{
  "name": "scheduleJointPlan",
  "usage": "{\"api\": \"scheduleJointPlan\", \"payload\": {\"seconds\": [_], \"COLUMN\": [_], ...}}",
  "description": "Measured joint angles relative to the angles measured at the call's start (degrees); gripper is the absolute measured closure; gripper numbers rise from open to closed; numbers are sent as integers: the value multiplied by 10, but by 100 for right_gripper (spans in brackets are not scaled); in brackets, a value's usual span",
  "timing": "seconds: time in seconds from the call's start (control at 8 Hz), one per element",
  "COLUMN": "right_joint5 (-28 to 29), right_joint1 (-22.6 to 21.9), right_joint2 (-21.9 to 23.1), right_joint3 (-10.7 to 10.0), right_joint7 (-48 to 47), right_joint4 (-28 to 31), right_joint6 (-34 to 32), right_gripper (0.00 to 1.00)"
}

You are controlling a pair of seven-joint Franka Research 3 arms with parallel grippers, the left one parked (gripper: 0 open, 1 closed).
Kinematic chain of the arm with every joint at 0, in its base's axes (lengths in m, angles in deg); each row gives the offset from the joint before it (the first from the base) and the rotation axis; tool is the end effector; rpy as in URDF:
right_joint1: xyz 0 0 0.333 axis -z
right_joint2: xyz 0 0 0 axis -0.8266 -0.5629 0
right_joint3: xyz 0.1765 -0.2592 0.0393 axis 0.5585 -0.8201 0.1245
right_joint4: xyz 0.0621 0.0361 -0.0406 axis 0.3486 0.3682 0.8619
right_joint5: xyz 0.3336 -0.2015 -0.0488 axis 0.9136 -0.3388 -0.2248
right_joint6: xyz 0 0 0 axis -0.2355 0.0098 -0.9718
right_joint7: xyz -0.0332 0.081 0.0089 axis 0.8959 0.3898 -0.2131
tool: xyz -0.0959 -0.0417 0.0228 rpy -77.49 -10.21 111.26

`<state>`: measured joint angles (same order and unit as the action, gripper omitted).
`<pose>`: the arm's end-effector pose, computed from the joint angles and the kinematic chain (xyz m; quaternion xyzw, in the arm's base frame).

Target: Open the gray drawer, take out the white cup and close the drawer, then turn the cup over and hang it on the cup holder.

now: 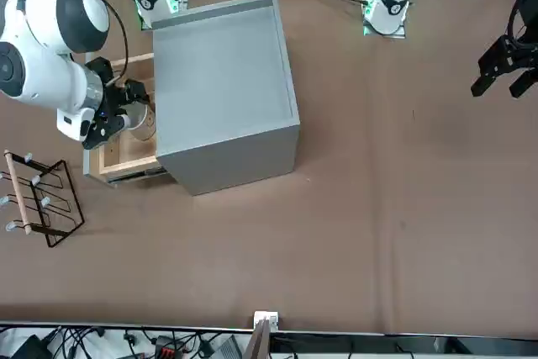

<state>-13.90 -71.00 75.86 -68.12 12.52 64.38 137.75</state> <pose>0.5538 0.0916 0.4436 -0.9682 -0.1894 0.1389 0.0863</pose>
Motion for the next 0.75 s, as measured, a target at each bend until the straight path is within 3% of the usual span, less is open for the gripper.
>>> {"api": "scheduleJointPlan", "payload": {"seconds": [0.75], "right_joint5": [0], "right_joint1": [-12], "right_joint2": [-15], "right_joint3": [0], "right_joint7": [-10], "right_joint4": [37], "right_joint6": [58], "right_gripper": [19]}}
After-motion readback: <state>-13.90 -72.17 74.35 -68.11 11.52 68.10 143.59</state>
